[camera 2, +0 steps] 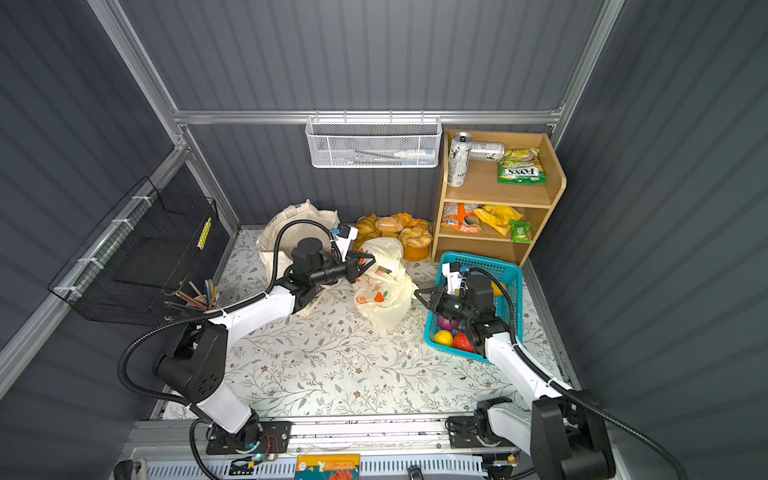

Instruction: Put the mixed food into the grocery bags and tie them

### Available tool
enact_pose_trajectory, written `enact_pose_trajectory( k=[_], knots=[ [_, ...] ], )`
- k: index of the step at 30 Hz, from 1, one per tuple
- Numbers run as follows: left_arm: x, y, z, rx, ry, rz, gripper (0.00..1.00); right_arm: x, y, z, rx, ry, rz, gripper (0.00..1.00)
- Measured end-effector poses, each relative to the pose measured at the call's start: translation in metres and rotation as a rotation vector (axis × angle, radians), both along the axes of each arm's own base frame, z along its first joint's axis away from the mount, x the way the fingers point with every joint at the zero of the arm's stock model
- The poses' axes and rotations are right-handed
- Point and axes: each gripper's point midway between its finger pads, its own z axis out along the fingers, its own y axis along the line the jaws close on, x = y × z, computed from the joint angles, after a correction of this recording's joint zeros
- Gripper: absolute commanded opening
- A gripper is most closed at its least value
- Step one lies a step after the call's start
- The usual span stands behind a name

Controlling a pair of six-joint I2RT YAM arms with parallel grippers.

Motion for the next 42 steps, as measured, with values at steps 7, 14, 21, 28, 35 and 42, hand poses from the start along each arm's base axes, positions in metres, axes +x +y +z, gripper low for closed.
enact_pose_trajectory(
  k=[7,14,21,28,35,42],
  knots=[
    [-0.002,0.001,0.001,-0.010,0.008,-0.019,0.28,-0.002,-0.005,-0.004,-0.003,0.006,-0.009,0.00],
    [0.000,0.003,0.007,-0.049,0.022,-0.035,0.35,-0.003,0.002,-0.017,-0.001,0.061,0.041,0.00],
    [0.006,0.008,-0.003,-0.007,0.031,0.015,0.42,-0.005,0.007,-0.014,0.000,0.048,0.068,0.00],
    [0.007,0.032,0.010,0.065,-0.033,0.147,0.50,-0.005,0.008,-0.013,-0.001,0.043,0.074,0.00],
    [0.012,0.034,0.052,0.066,-0.136,0.164,0.50,-0.005,0.009,-0.001,-0.018,0.021,0.097,0.56],
    [0.011,0.035,0.044,0.092,-0.118,0.159,0.50,0.004,-0.011,0.060,-0.055,-0.118,0.036,0.69]
  ],
)
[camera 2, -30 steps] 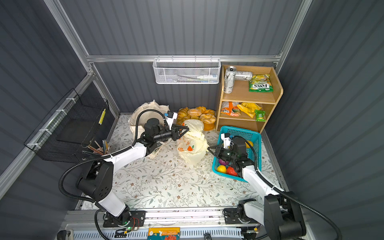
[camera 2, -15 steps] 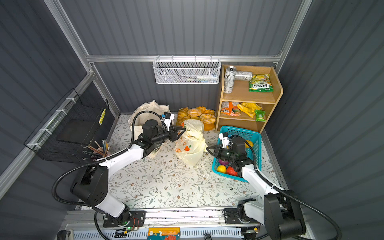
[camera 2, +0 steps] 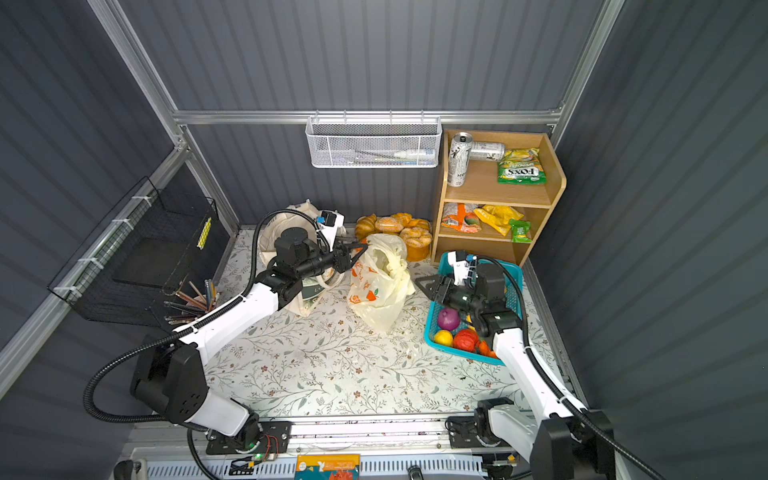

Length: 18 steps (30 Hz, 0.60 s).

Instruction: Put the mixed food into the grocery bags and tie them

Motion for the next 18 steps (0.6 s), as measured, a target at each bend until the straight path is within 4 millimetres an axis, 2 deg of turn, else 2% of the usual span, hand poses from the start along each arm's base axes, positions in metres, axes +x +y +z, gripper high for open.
enact_pose_trajectory(
  k=[3,6,14,18],
  knots=[
    [0.000,0.000,-0.002,0.005,0.004,-0.001,0.50,0.015,0.002,0.028,-0.007,-0.049,0.011,0.74],
    [-0.001,0.000,-0.002,0.005,0.005,-0.002,0.50,0.034,0.008,0.036,-0.009,-0.047,0.028,0.78],
    [-0.001,-0.001,-0.002,0.005,0.005,-0.005,0.49,0.065,0.028,-0.012,-0.033,0.104,0.072,0.78],
    [-0.003,-0.003,-0.002,0.004,0.005,-0.014,0.49,0.074,0.042,-0.017,-0.034,0.122,0.106,0.75]
  ],
)
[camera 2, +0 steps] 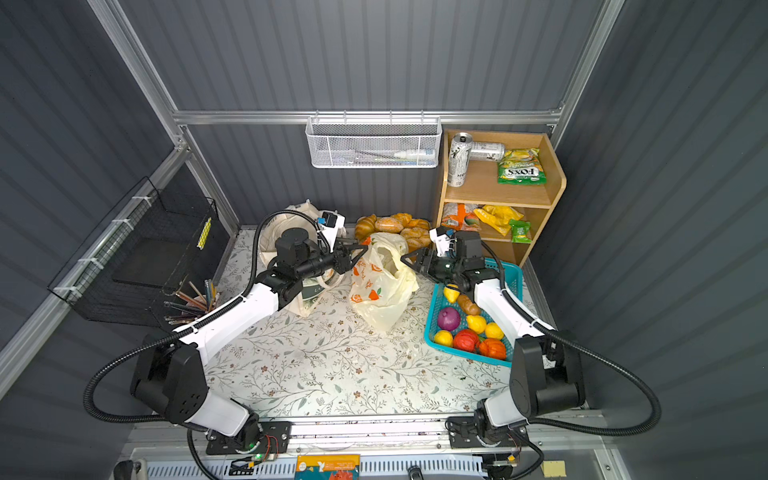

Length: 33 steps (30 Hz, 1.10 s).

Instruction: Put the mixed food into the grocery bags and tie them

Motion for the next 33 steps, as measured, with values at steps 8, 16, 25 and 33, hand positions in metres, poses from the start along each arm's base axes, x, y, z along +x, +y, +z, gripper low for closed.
enact_pose_trajectory(
  k=[8,16,25,33],
  knots=[
    [-0.003,-0.004,-0.001,0.000,0.003,-0.017,0.49,-0.011,0.038,-0.001,0.020,0.004,0.106,0.31],
    [0.001,-0.030,0.004,0.020,-0.003,-0.089,0.49,-0.013,0.039,-0.010,0.053,0.018,0.111,0.00],
    [-0.008,-0.036,-0.063,0.148,0.098,-0.078,0.35,-0.019,0.032,-0.011,0.187,0.007,0.134,0.00],
    [-0.009,-0.024,-0.110,0.208,0.176,-0.018,0.39,-0.029,0.036,0.017,0.303,-0.049,0.218,0.00]
  ],
)
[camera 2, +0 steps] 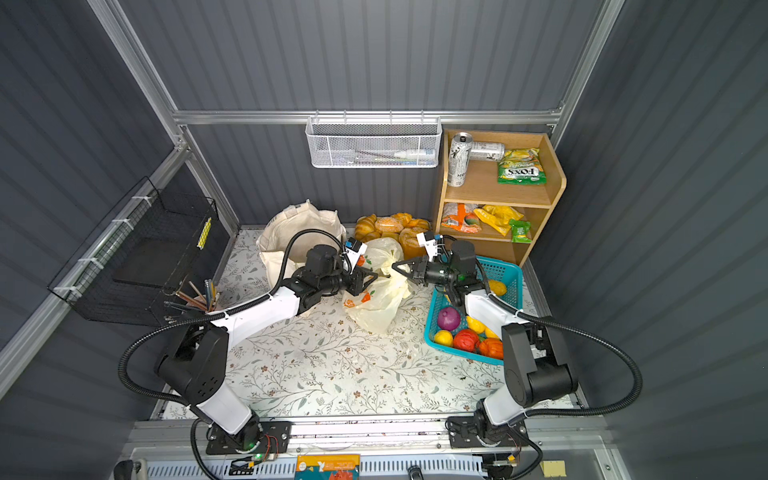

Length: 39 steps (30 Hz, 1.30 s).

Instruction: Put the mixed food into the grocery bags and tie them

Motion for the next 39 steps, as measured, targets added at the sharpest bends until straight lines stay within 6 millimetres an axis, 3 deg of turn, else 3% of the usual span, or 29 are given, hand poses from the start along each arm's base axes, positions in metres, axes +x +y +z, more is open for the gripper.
enact_pose_trajectory(
  k=[12,22,28,39],
  knots=[
    [0.001,-0.018,0.030,-0.140,-0.028,-0.060,0.54,0.001,0.001,-0.008,0.013,0.014,0.015,0.00],
    [-0.012,-0.029,0.053,-0.317,-0.021,-0.164,0.53,0.003,-0.001,-0.017,0.012,0.041,0.008,0.00],
    [-0.013,-0.027,0.048,-0.332,-0.002,-0.165,0.43,0.004,-0.003,-0.016,0.021,0.040,0.001,0.00],
    [-0.012,-0.025,0.016,-0.297,0.055,-0.143,0.46,0.005,-0.005,-0.015,0.028,0.045,-0.008,0.00]
  ],
)
